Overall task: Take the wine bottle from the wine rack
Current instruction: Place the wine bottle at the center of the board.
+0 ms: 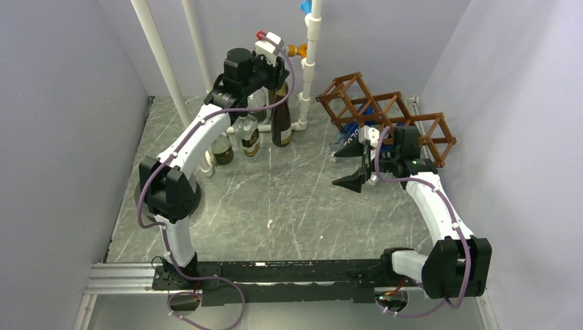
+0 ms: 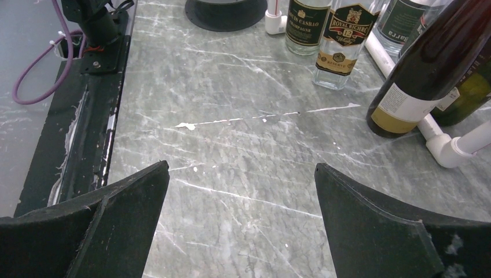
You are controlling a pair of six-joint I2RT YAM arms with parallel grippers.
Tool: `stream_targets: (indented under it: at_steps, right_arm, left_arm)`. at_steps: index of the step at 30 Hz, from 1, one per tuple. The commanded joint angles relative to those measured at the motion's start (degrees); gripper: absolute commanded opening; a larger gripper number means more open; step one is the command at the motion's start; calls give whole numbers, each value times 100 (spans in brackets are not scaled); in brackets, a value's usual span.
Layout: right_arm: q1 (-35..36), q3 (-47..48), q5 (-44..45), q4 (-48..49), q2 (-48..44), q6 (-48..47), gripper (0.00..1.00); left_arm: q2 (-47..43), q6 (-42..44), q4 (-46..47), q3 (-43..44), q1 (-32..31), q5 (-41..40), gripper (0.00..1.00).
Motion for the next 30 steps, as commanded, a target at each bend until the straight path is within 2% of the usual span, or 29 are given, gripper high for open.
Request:
stream_targets:
  at_steps: [1, 9, 15, 20, 22, 24, 30]
  right_arm:
    - [-37, 19, -253, 21, -5, -194, 100]
    - [-48, 17, -247, -9, -2, -225, 100]
    - [-88, 68, -221, -204, 0, -423, 100]
    - [-155, 143, -211, -591, 8, -844, 100]
    - [-165, 172, -224, -719, 15, -980, 100]
    - [-163, 196, -246, -823, 5, -1083, 100]
    - [-565, 259, -273, -1200, -35, -1424, 100]
  left_arm:
    - [-137, -114, 491, 276, 2, 12, 49]
    - [-213, -159, 473, 305, 1, 20, 56]
    - [-515, -241, 339, 261, 5, 4, 67]
    - [-1045, -671, 327, -131, 9, 163, 77]
    - [-1284, -797, 369, -373, 11, 238, 82]
    - [-1518, -895, 393, -614, 11, 390, 98]
    - [-2276, -1093, 350, -1328, 13, 788, 100]
